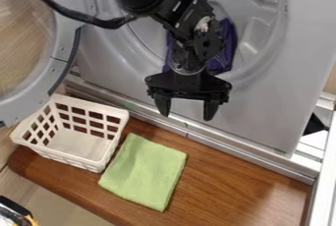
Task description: Moved the basket to the right side of the table
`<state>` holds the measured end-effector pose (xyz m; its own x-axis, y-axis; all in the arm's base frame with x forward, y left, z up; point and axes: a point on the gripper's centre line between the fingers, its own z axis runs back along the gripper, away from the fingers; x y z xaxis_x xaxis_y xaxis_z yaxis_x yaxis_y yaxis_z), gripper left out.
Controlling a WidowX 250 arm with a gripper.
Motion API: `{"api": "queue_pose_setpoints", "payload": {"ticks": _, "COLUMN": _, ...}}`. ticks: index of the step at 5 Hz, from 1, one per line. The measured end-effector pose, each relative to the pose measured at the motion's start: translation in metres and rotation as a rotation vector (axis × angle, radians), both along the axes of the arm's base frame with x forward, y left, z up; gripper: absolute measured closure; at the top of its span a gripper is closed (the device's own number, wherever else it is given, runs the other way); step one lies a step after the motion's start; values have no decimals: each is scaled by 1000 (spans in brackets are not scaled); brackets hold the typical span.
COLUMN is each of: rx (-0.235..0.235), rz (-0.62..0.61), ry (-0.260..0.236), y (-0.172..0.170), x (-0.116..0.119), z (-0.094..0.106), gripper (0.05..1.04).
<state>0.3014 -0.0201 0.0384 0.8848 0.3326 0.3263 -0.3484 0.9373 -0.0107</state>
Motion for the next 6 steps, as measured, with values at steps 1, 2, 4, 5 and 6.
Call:
{"api": "queue_pose_setpoints", "payload": {"ticks": 1, "rx": 1, "rz": -4, "ry": 28, "y": 0, "x": -4, "z": -7, "gripper": 84}}
{"api": "queue_pose_setpoints", "payload": {"ticks": 2, "rx": 6, "rz": -66, "ry": 54, "y": 10, "x": -14, "z": -11, "gripper": 84}}
{"api": "queue_pose_setpoints", "payload": {"ticks": 4, "rx": 37, "rz": -51, "ry": 83, "y": 57, "x": -38, "z": -16, "gripper": 84}}
{"api": "queue_pose_setpoints", "payload": {"ticks": 5, "rx": 64, "rz": -41, "ry": 79, "y": 79, "x": -41, "z": -17, "gripper": 84}}
{"api": "queue_pose_setpoints", "payload": {"ticks": 6, "rx": 77, "rz": -58, "ry": 107, "y": 88, "x": -43, "z": -30, "gripper": 84}}
